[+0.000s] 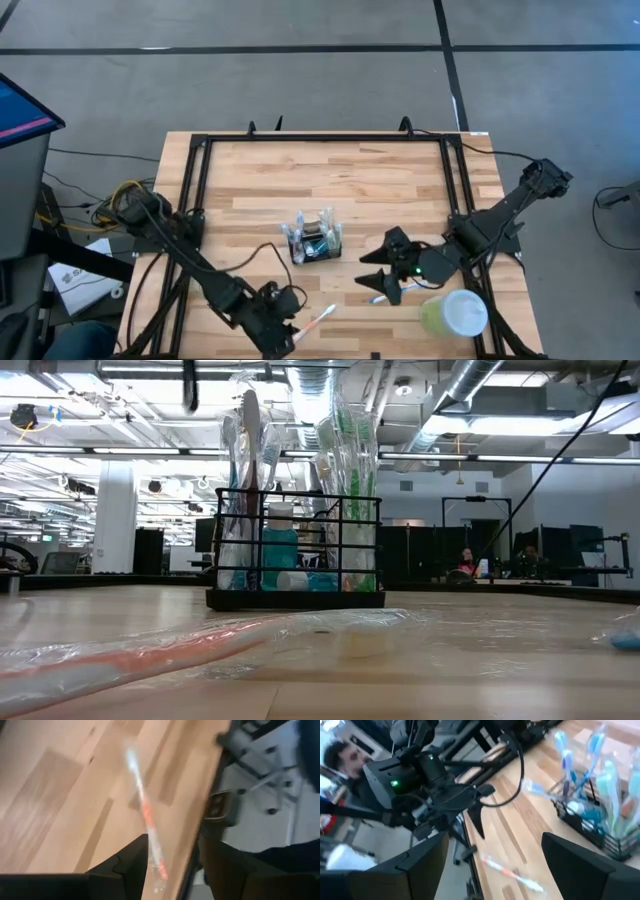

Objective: Pick & Place toothbrushing station
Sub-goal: Put the orange toothbrush into the top right section of the mesh organizer

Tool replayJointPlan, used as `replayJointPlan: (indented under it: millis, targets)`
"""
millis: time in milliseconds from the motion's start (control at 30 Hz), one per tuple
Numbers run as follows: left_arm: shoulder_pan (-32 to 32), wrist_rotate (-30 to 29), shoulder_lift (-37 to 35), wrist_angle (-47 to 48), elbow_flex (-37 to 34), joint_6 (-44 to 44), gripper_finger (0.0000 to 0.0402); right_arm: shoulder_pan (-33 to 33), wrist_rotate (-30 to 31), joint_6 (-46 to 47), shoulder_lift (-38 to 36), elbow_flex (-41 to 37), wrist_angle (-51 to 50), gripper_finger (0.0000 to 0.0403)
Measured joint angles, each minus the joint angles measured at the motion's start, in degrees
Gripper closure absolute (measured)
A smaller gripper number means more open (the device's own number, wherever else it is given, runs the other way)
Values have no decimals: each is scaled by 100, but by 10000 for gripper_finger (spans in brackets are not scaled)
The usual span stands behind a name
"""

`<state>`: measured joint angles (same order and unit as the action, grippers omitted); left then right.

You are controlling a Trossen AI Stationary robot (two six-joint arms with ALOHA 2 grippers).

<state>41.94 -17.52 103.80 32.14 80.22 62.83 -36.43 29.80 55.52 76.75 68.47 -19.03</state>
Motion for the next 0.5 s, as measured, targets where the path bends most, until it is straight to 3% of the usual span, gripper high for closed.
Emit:
replayJointPlan:
  millis: [500]
  targets:
    - [219, 187, 1857, 591, 1005, 164, 231, -118, -7, 1, 0, 0, -702, 92]
